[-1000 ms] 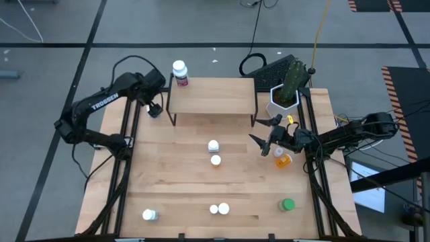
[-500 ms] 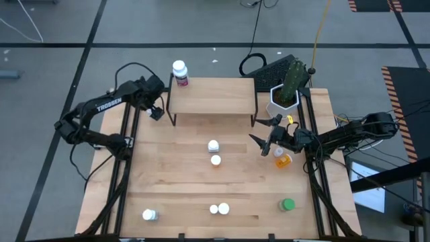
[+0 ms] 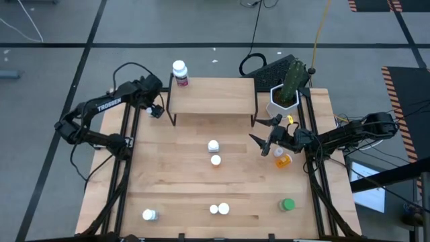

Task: Pick and place medicine bottles onto shelf by color
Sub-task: Put the top white blue pill bottle on the shelf

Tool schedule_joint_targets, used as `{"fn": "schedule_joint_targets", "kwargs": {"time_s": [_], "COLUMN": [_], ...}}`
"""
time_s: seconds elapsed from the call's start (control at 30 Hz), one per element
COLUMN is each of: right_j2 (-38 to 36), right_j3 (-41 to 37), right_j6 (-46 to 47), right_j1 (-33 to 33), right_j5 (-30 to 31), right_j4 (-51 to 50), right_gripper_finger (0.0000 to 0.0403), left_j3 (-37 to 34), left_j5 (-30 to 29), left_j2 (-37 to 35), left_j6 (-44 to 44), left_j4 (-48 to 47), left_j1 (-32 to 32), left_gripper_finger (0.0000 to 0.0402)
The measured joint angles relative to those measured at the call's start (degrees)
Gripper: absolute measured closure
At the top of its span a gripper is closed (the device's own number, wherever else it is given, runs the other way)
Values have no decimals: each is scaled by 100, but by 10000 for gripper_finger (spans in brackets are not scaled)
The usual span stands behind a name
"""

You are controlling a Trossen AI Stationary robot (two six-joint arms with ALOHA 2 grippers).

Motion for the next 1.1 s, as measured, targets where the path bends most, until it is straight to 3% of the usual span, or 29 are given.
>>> {"fn": "schedule_joint_targets", "kwargs": {"time_s": [0.27, 0.4, 0.77, 1.1], "right_j2": [0, 0, 0, 0], "right_j3": [0, 0, 0, 0], "right_j6": [2, 4, 7, 7], "right_j1": [0, 0, 0, 0], "right_j5": [0, 0, 0, 0], "right_j4": [0, 0, 3, 149], "right_gripper_finger": [78, 78, 78, 78], "left_j3": [0, 0, -302, 28], "left_j5": [256, 310, 398, 404], "left_j2": [0, 0, -25, 4], "left_j6": [293, 347, 560, 210], "left_j4": [-50, -28, 62, -554], "left_j1": [43, 43, 43, 41], "left_gripper_finger": [143, 179, 195, 225]}}
